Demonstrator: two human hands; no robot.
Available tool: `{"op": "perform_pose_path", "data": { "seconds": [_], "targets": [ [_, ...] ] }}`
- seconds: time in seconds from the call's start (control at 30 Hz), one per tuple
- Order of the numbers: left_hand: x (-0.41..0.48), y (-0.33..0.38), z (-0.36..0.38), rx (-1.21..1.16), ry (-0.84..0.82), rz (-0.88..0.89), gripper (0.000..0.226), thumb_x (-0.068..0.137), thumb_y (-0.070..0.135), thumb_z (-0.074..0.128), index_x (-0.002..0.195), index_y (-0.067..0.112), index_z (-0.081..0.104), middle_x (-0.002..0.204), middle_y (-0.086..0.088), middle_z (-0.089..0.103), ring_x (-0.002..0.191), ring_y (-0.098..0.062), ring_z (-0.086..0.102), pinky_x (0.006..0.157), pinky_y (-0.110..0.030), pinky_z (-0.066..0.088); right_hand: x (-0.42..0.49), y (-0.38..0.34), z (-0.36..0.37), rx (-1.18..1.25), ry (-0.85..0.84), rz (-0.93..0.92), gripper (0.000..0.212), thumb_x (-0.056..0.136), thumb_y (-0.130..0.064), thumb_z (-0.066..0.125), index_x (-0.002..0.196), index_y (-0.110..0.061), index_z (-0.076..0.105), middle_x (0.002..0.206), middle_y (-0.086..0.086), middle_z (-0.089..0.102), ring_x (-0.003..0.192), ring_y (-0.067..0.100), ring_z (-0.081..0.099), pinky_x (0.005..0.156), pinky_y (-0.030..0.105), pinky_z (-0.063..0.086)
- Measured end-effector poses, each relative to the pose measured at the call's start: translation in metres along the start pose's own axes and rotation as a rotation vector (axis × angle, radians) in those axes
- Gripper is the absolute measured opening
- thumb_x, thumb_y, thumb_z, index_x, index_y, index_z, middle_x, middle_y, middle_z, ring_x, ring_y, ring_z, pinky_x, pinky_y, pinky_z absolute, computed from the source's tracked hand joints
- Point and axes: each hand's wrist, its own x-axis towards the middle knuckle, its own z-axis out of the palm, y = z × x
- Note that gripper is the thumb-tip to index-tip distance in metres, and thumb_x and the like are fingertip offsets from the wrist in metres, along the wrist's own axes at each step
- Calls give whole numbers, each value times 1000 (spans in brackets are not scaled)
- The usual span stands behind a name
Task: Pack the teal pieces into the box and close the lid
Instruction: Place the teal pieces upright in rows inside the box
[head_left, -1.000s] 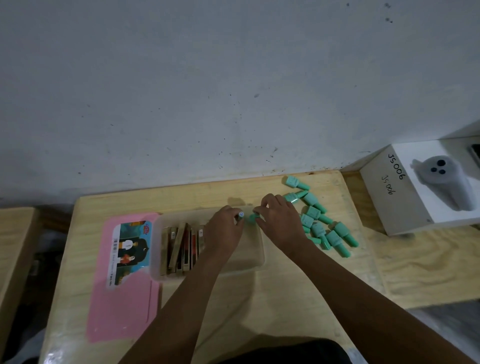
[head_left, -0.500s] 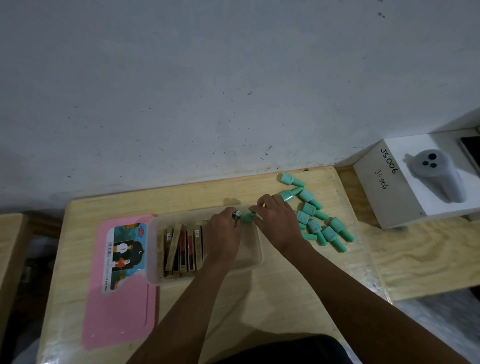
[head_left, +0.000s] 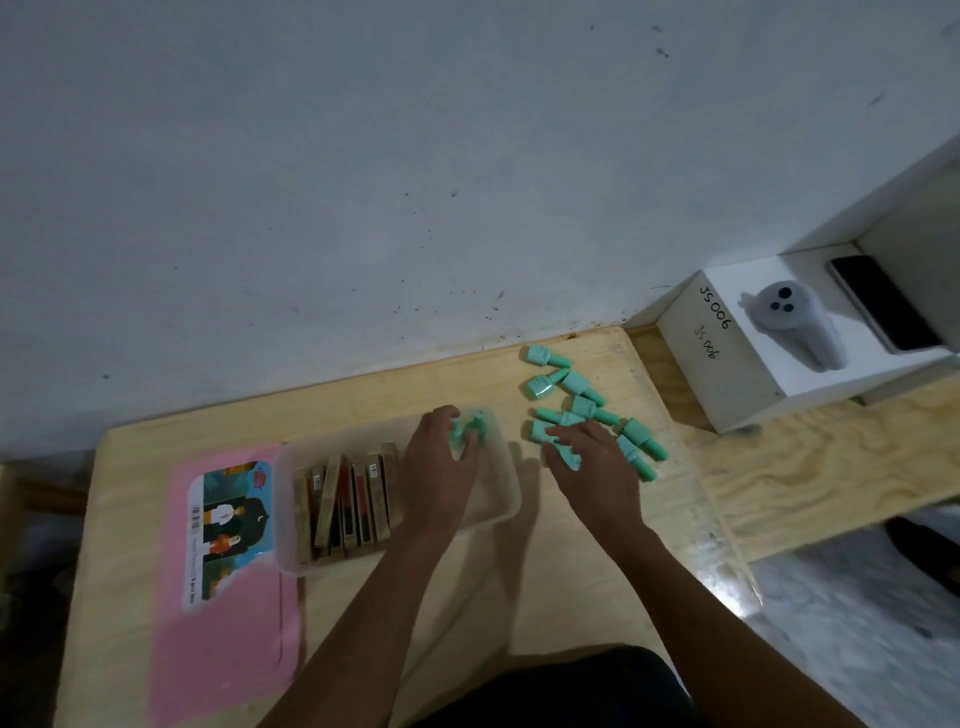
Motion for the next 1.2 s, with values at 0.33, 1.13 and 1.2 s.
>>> {"op": "perform_pose_path", "data": {
  "seconds": [0.33,1.13,1.2],
  "targets": [
    [-38,59,43,115,-534,363,33,87,37,56,117,26,60,114,5,63,100,-11,58,78,-25,45,-58,98,-24,179,-5,590,24,91,-35,62,113,-28,67,108,1,65,84,12,60,71,31,51],
    [-20,75,137,452,-559,155,32,89,29,57,120,22,61,119,-4,63,110,-25,58,91,-38,46,8,156,-29,245,-316,424,30,89,-39,63,114,-22,66,108,0,66,95,15,61,80,30,50],
    [-20,75,127,267,-489,33,29,87,28,61,114,20,64,113,-4,69,104,-24,63,86,-35,51,7,155,-34,408,-234,450,27,88,-34,66,110,-18,68,104,2,69,92,15,64,81,32,54]
  ]
}}
